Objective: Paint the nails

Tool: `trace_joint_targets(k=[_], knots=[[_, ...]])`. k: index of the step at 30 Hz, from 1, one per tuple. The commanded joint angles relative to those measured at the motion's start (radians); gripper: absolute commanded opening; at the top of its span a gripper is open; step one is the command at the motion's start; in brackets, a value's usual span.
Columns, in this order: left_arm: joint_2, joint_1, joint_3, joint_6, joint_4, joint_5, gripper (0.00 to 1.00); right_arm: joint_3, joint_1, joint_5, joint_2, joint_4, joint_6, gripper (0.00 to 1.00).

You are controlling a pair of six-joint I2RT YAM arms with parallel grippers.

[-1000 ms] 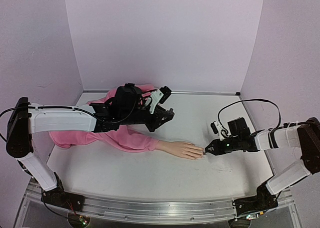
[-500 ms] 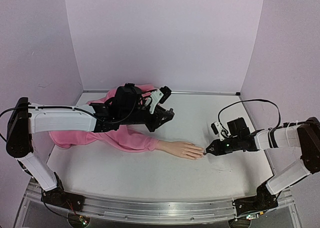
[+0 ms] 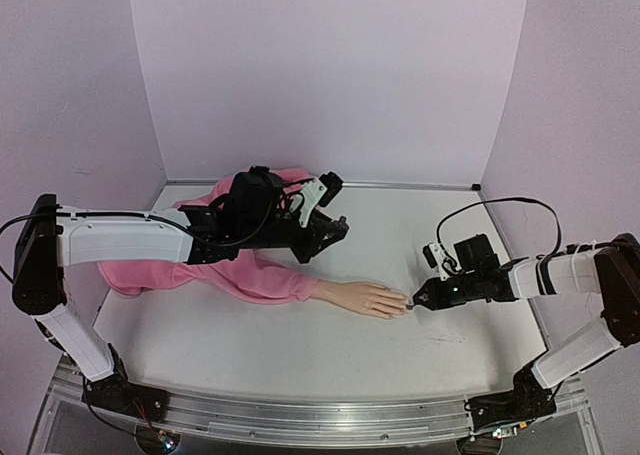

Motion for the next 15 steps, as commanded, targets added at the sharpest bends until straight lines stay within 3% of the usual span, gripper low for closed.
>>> trace_joint_targets(k=[1,15], knots=[[-0.038,0.004,0.001,-0.004,0.070,-0.016,0.00,0.041,0.010,0.005,0.012,-0.029,0.007,0.00],[-0.036,0.004,0.006,-0.003,0.070,-0.010,0.00,0.042,0.017,0.026,0.017,-0.039,0.019,0.00]])
